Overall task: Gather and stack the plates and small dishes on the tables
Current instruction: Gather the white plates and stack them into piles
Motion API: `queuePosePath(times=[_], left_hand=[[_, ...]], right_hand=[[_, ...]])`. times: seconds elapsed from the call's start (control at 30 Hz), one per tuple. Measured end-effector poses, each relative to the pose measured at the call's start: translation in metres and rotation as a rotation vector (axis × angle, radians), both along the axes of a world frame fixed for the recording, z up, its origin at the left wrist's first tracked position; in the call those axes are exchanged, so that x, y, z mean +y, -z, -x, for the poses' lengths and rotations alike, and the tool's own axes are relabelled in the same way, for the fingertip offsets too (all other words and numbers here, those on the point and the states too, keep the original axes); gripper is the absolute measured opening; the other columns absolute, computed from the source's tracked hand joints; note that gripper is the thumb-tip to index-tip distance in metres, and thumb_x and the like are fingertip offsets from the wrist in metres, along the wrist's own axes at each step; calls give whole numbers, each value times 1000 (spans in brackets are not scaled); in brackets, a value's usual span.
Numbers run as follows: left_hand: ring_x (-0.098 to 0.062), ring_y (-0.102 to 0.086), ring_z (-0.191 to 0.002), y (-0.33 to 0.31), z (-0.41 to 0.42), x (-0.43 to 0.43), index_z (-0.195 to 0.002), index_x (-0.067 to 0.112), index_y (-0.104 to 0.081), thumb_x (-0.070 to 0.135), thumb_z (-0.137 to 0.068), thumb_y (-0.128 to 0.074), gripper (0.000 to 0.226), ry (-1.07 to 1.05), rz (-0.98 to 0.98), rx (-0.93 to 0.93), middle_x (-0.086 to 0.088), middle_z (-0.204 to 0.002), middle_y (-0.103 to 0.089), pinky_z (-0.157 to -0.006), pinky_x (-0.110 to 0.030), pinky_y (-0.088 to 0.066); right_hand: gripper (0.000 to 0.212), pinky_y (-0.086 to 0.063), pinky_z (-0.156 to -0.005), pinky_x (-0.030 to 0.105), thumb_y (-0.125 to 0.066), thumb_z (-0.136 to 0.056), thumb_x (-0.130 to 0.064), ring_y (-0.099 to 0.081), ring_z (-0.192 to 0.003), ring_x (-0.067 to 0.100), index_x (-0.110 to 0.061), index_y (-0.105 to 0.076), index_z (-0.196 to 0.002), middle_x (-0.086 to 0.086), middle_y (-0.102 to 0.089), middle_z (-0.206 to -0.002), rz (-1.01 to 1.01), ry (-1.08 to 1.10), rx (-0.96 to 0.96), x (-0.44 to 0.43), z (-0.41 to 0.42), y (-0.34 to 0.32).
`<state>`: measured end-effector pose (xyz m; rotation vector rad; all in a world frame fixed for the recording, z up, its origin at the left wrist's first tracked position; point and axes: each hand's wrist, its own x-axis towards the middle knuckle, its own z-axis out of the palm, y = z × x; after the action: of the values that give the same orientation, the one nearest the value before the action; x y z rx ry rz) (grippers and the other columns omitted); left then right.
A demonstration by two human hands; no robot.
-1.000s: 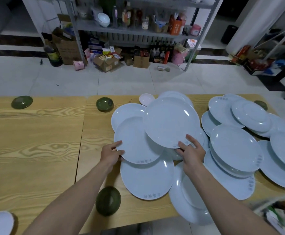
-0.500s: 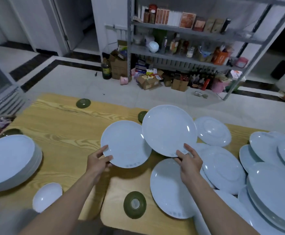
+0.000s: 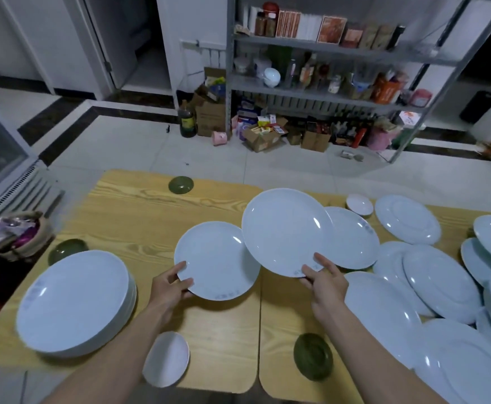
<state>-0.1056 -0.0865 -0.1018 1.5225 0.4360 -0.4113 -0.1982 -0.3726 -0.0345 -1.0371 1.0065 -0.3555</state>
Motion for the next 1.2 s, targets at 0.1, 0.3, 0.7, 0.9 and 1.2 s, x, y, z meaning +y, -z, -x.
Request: queuePosePath(times=[0.1,0.3,0.7,0.9,1.2], left_hand=[[-17,-64,-84,7,-7,8,-138,2,-52,-14,-83,-65,59,25,25,27,-10,-125,-57,-55,-26,-59],[-22,-64,-84,25,-17,17,-138,0,-50,-13,-84,-65,58,84,24,51,-20,-127,-59,-54,-25,-59],[-28,-65,-92,43,-23,32,-110,5,-57,-15,-94,-46,28,118,-59,48,-14,-101,-59,-62,-28,-60],[-33,-67,-95,45,-22,35,-103,6,-56,-13,-93,-49,23,106,-29,42,-18,-103,-62,-64,-32,-61],[-35,-70,-89,52,-23,40,-101,2,-51,-9,-93,-55,14,83,-9,58,-27,-107,-60,-71,-39,-62]], right_hand=[[39,-61,-70,25,-71,-84,8,-69,-96,21,-16,-66,-114,6,-65,-113,14,-18,26,17,-2,-1],[31,-60,-62,22,-72,-83,9,-70,-98,25,-18,-67,-97,6,-66,-109,30,-45,62,37,-8,9],[26,-61,-62,29,-70,-80,14,-70,-98,31,-7,-65,-94,18,-66,-114,7,-220,200,86,-29,48],[26,-58,-54,25,-69,-80,16,-70,-95,31,-7,-66,-92,16,-66,-113,14,-289,279,104,-35,64],[35,-56,-54,26,-67,-80,14,-69,-98,33,-13,-46,-91,20,-66,-113,106,-378,310,106,-42,77]])
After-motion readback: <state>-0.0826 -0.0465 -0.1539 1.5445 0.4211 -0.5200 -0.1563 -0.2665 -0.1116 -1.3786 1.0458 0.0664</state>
